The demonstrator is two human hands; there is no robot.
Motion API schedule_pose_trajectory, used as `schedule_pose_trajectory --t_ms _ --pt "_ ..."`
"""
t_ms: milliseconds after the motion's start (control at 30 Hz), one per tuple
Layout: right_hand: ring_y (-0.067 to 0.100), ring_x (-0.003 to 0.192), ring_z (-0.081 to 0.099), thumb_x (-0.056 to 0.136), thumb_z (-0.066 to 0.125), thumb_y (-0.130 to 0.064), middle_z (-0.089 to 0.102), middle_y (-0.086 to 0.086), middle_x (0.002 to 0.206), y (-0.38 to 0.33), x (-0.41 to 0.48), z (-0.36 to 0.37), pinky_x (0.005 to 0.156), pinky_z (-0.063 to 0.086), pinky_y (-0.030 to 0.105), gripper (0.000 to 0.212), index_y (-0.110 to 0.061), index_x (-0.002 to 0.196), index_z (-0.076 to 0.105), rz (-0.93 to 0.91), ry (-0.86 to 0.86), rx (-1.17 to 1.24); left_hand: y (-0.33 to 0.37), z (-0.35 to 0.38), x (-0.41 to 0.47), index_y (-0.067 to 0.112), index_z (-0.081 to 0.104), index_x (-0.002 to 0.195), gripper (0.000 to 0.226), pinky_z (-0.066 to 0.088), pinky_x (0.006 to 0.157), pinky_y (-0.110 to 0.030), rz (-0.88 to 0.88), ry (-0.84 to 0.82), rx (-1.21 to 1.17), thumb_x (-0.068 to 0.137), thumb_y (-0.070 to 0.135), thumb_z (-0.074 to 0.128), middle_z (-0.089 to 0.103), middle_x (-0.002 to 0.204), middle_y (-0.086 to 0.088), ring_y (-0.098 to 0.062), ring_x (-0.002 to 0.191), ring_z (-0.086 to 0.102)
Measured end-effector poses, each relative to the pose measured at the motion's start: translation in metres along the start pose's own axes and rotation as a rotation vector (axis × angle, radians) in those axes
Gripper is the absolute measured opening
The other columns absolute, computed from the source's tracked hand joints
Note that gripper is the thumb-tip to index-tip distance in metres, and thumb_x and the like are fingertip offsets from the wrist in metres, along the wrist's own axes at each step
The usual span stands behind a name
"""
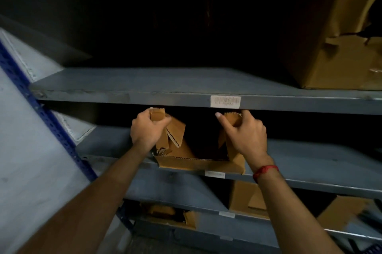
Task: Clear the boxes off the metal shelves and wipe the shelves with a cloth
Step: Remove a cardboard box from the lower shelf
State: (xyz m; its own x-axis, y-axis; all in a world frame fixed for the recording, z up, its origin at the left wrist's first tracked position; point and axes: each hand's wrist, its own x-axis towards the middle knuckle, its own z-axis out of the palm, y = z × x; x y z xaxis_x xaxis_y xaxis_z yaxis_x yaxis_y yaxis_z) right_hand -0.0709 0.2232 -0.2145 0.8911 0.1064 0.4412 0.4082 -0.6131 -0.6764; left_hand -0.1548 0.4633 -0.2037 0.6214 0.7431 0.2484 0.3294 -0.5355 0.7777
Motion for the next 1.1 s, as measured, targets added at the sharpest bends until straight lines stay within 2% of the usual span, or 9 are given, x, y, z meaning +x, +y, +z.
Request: schedule_pose_trajectory --t_ms 133,267,400,467,600,733,900,1100 --pt "0.024 0.089 0.067 0.076 0.058 -0.081 0.067 -0.004 0.089 -0.006 -0.011 -0.009 0.073 0.052 0.033 0.064 -0.024 0.107 0.057 -0.012 -0.079 -0.005 -0.007 -0.013 -0.012 0.027 0.067 0.084 0.023 0.052 0.080 -0.029 0.000 -0.013 -0.015 0.075 0.044 0.080 0.072 0.090 0.003 -0.020 0.092 0.066" --pt "0.020 0.080 0.067 0.074 0.061 -0.079 0.066 -0.009 0.083 -0.022 -0.041 -0.006 0.068 0.056 0.036 0.053 -0.036 0.104 0.047 -0.058 -0.088 -0.072 -0.015 -0.028 -0.021 0.022 0.072 0.090 0.028 0.053 0.079 -0.029 0.004 -0.025 -0.045 0.075 0.044 0.081 0.074 0.092 0.002 -0.020 0.092 0.068" --pt "0.032 0.084 0.067 0.080 0.068 -0.057 0.069 0.002 0.081 -0.038 -0.069 -0.005 0.064 0.045 0.032 0.038 -0.030 0.102 0.053 0.001 0.061 -0.103 -0.023 -0.050 -0.032 0.030 0.068 0.082 0.020 0.057 0.083 -0.031 0.026 -0.072 -0.058 0.075 0.042 0.082 0.072 0.090 0.006 -0.016 0.091 0.068" --pt "0.036 0.084 0.066 0.080 0.068 -0.052 0.070 0.006 0.081 -0.044 -0.081 -0.009 0.065 0.046 0.034 0.033 -0.027 0.098 0.056 0.038 0.129 -0.112 -0.031 -0.063 -0.037 0.029 0.070 0.088 0.023 0.058 0.086 -0.034 0.047 -0.077 -0.054 0.074 0.043 0.082 0.073 0.093 0.006 -0.016 0.093 0.068" --pt "0.032 0.085 0.066 0.082 0.068 -0.048 0.070 0.003 0.082 -0.054 -0.113 -0.017 0.070 0.053 0.037 0.027 -0.027 0.096 0.059 0.066 0.178 -0.100 -0.042 -0.085 -0.053 0.026 0.074 0.094 0.032 0.059 0.085 -0.038 0.089 -0.071 -0.055 0.071 0.047 0.082 0.075 0.094 0.005 -0.018 0.093 0.069" --pt "0.033 0.083 0.066 0.086 0.066 -0.047 0.071 0.004 0.081 -0.072 -0.147 -0.022 0.067 0.053 0.036 0.025 -0.025 0.096 0.061 0.060 0.242 -0.113 -0.049 -0.109 -0.066 0.026 0.075 0.097 0.032 0.058 0.083 -0.034 0.125 -0.072 -0.049 0.072 0.045 0.082 0.074 0.094 0.007 -0.015 0.092 0.068" --pt "0.033 0.082 0.066 0.088 0.065 -0.047 0.071 0.005 0.080 -0.094 -0.188 -0.039 0.065 0.050 0.035 0.025 -0.023 0.096 0.062 0.058 0.278 -0.153 -0.054 -0.143 -0.093 0.026 0.074 0.098 0.027 0.050 0.073 -0.025 0.189 -0.101 -0.050 0.076 0.039 0.082 0.066 0.085 0.015 -0.008 0.086 0.064" --pt "0.030 0.078 0.066 0.090 0.066 -0.043 0.070 0.003 0.077 -0.120 -0.238 -0.062 0.063 0.037 0.028 0.023 -0.021 0.095 0.063 0.027 0.318 -0.195 -0.068 -0.176 -0.136 0.028 0.073 0.090 0.023 0.052 0.067 -0.024 0.254 -0.096 -0.026 0.074 0.043 0.081 0.070 0.084 0.014 -0.008 0.082 0.067"
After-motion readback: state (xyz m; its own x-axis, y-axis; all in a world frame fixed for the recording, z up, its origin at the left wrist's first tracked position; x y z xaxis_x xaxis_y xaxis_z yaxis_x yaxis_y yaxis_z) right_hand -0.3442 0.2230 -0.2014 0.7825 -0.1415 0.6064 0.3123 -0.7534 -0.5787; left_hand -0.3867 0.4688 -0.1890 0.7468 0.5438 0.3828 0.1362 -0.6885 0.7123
